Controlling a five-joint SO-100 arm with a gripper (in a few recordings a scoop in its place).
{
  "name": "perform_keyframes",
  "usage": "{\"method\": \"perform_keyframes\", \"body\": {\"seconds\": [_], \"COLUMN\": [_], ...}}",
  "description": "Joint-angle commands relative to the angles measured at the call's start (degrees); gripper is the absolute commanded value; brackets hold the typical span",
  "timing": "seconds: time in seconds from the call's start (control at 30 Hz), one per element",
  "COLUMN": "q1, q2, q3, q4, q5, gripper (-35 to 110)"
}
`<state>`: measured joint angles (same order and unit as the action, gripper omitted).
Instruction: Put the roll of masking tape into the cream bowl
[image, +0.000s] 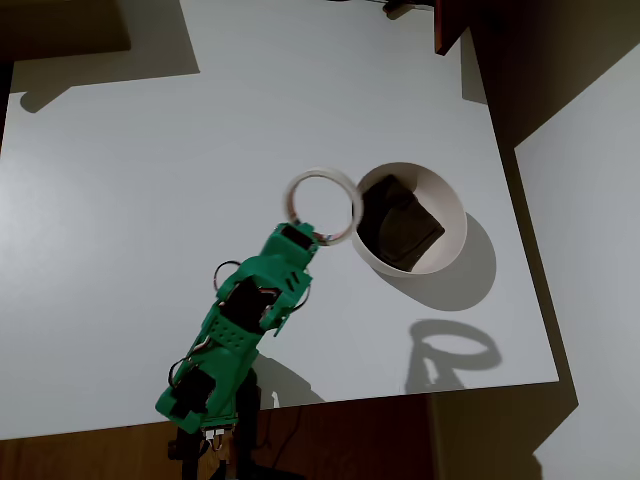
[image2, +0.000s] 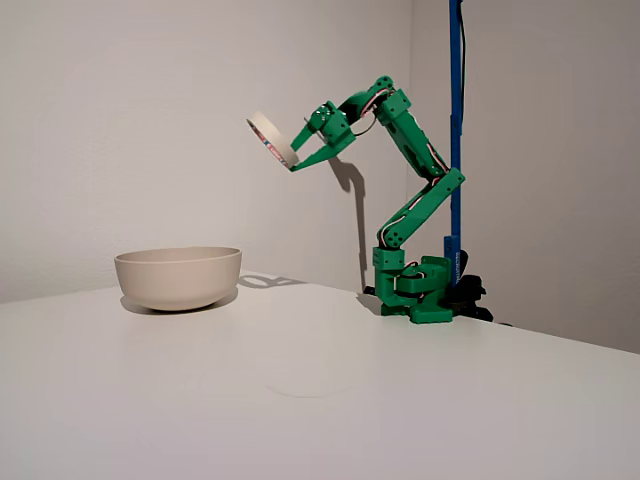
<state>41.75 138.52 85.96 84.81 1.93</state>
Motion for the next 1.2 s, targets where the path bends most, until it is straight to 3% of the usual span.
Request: {"method": "perform_keyframes", "body": {"seconds": [0.0, 0.43, 0.73, 1.17], "q1": [7.12, 13.10, 11.34, 13.45], "q2": [-11.07, -50.98, -68.38, -85.52], "q3": [-11.43, -50.63, -62.49, -64.42], "q4": [-2.55, -0.35, -6.68, -9.76], "q5": [1.49, 3.69, 3.43, 2.72], "gripper": [-8, -8, -8, -8]}}
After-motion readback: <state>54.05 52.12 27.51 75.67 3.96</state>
